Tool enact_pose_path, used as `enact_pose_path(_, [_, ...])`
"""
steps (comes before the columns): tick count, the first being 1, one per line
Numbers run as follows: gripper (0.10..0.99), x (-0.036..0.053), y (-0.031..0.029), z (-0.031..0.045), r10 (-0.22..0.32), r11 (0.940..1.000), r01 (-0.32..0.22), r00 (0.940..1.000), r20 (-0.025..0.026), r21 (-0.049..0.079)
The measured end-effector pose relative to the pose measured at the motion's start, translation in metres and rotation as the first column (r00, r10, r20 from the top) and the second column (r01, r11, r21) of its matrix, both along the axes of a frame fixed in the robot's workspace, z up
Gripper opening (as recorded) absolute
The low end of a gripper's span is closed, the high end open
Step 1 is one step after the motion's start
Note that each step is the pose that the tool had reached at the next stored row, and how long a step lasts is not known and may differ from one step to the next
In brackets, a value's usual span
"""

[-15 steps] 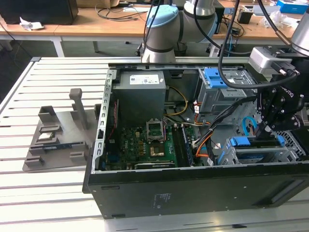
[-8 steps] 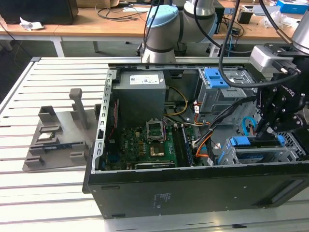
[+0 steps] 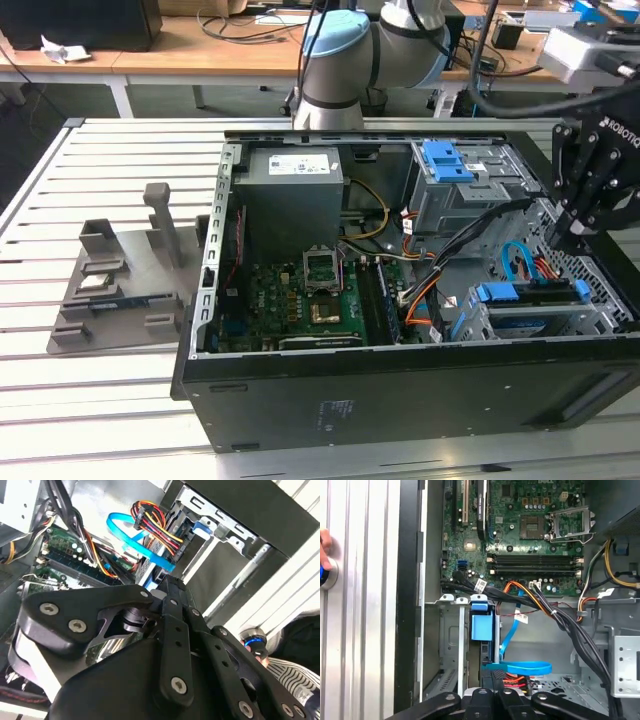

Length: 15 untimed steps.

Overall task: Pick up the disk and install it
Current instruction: 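Insert the second disk wire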

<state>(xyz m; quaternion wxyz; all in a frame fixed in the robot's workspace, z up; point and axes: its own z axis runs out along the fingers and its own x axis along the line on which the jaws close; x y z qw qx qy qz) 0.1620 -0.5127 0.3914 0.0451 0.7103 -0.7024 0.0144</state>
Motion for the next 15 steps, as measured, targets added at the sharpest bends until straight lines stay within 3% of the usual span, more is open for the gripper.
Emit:
enact_pose_path(1, [0.106,0.0,0.0003,0.005,0.0,1.0,0.0,1.0,0.0,0.0])
enact_pose_path(3, [0.106,0.0,0.0003,0.008,0.0,1.0,0.0,1.0,0.0,0.0])
enact_pose_path(15, [0.106,0.0,0.0003,0.0084,0.0,1.0,0.0,1.0,0.0,0.0])
